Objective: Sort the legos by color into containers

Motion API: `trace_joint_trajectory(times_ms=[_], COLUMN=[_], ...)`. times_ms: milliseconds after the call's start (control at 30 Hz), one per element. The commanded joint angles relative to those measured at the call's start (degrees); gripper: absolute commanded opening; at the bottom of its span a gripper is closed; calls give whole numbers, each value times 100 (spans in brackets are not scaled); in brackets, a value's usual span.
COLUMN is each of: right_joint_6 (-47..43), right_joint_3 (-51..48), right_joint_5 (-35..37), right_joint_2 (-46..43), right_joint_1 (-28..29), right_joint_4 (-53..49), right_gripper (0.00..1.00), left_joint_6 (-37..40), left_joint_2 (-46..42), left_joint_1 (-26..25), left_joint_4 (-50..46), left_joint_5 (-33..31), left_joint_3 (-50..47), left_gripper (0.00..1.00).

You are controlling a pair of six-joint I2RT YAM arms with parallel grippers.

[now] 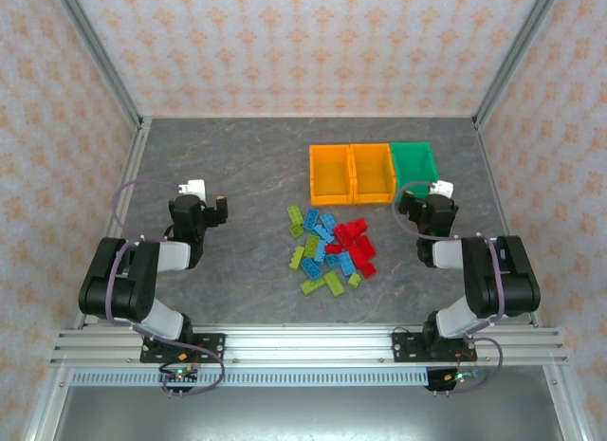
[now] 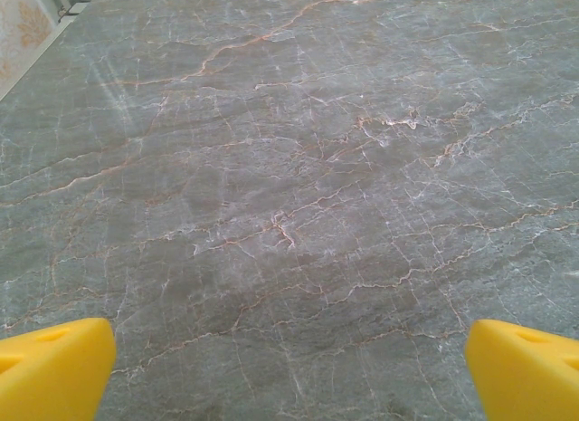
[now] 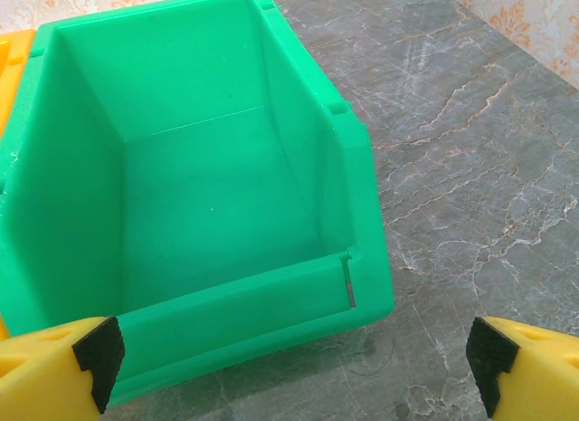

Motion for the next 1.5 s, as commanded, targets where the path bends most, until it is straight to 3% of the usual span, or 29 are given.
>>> trace_joint_trajectory(times_ms=[0, 200, 300, 367, 500, 633, 733, 800, 900, 1000, 1067, 1267, 1467], right_joint_6=[-69, -76, 743, 1607, 2597, 2909, 2885, 2800, 2649, 2564, 2623, 3064, 3931], right_joint_3=[134, 90, 649, 1040, 1798, 2124, 2415, 2633, 2918, 2980, 3015, 3074, 3216], right_joint_5=[-49, 126, 1129, 1180, 279, -903, -1055, -1013, -924, -1146, -1194, -1046, -785], right_joint_2=[-64, -412, -1581, -2271, -2921, -2882, -2499, -2103, -1415, -945, -658, -56, 317], right_joint_1=[-13, 35, 311, 440, 605, 949, 1496, 1834, 2105, 2351, 2444, 2449, 2447], right_joint_4=[-57, -223, -2463, -3861, -6194, -7214, -7841, -8163, -8333, -8106, -7936, -6891, -6508], right_gripper=[99, 99, 99, 99, 99, 99, 99, 99, 100, 99, 98, 76, 82], left_joint_6=[-45, -51, -46, -45, 41, 15, 51, 226, 855, 1334, 1403, 1292, 1288], left_joint_2=[-116, -116, -116, -171, -864, -1963, -2602, -2797, -2794, -2649, -2595, -2732, -2667], left_joint_1=[-29, -29, -24, -27, -102, -433, -1167, -1933, -3084, -3716, -3901, -3974, -3974], left_joint_4=[180, 179, 179, -17, -1420, -2362, -3252, -3534, -3498, -2933, -2954, -2724, -2748], left_joint_5=[-39, -39, -35, -54, 50, 429, 692, 781, 800, 905, 814, 459, 218], left_joint_3=[73, 73, 73, 157, 599, 697, 1016, 1153, 1098, 711, 684, 441, 414], left_gripper=[100, 100, 100, 100, 100, 100, 100, 100, 100, 100, 100, 100, 100])
